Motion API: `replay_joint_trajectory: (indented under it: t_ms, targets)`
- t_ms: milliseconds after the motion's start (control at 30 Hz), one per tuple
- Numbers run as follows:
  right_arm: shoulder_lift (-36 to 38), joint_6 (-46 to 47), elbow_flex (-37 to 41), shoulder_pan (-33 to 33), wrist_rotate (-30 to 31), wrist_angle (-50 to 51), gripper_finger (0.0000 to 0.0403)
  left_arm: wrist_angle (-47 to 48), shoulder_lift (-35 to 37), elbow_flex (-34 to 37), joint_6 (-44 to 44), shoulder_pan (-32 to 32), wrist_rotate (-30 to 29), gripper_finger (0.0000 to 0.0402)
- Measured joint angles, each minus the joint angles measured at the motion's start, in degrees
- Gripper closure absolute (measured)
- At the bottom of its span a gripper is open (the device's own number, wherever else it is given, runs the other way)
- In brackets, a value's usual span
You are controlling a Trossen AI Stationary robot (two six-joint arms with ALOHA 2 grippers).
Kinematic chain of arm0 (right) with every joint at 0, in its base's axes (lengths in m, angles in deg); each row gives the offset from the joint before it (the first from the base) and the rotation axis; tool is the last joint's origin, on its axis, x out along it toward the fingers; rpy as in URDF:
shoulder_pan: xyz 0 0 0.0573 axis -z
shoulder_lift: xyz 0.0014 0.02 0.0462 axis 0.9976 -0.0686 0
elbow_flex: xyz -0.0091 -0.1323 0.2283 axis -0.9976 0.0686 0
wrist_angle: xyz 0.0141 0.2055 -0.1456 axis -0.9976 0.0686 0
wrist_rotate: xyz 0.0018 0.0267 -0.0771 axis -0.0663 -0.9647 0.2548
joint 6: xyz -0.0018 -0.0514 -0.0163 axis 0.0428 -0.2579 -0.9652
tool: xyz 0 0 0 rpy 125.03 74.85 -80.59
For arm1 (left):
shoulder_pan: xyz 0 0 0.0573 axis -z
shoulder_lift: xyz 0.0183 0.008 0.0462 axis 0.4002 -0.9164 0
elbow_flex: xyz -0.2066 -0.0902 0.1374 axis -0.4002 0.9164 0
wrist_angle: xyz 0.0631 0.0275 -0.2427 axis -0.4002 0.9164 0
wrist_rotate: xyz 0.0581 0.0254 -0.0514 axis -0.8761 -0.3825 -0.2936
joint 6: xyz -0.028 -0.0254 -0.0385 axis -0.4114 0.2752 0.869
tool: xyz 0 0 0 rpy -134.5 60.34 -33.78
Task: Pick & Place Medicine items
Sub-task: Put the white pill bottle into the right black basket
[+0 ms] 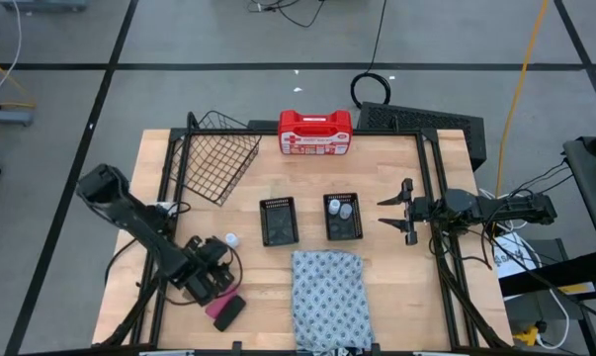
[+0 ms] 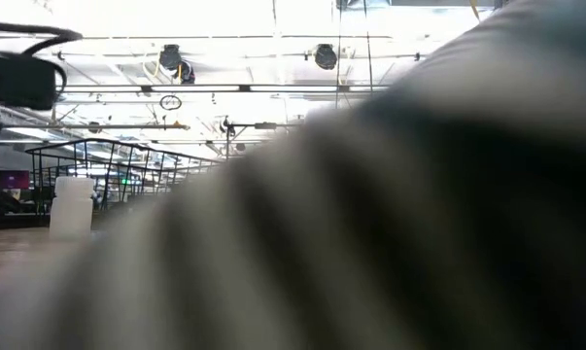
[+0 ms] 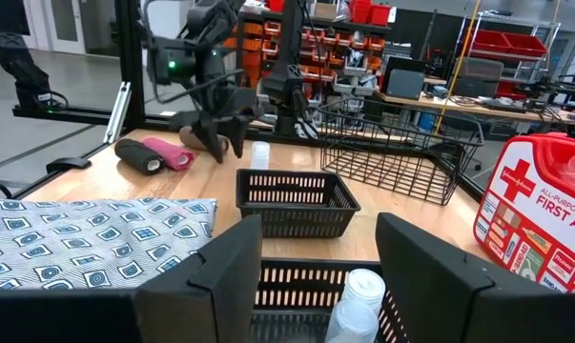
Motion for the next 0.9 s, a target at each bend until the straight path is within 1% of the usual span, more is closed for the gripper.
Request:
replay_joint_trajectory:
  t_ms: [100,267,367,500,633,733,900]
  targets:
    - [0.0,0.0,0.0,0.0,0.0,0.0,0.0206,-1.8,-3.5,0.0,-0.8,-0.6,-1.1,0.0188]
    - [0.0,0.0,0.0,0.0,0.0,0.0,0.0206,-2.8,-7.5,-0.4,1.0,-1.3,-2.2,0.0188]
    - [0.0,0.0,0.0,0.0,0.0,0.0,0.0206,-2.9,-8.8,-0.3,2.0,-1.1,-5.0,0.0188]
    - [0.0,0.0,0.0,0.0,0.0,0.0,0.0206,-2.7,-9.2,-0.2,2.3,-1.2,-10.5,0.0188]
    - [0.0,0.0,0.0,0.0,0.0,0.0,0.0206,-1.7,-9.4,0.1,2.3,-1.5,-14.1,0.0188]
    - [0.0,0.0,0.0,0.0,0.0,0.0,0.0206,-1.2,-9.4,0.1,2.3,-2.3,-15.7,0.0188]
    - [0.0,0.0,0.0,0.0,0.0,0.0,0.0206,-1.3,-9.3,0.1,1.7,-4.4,-16.2,0.0188]
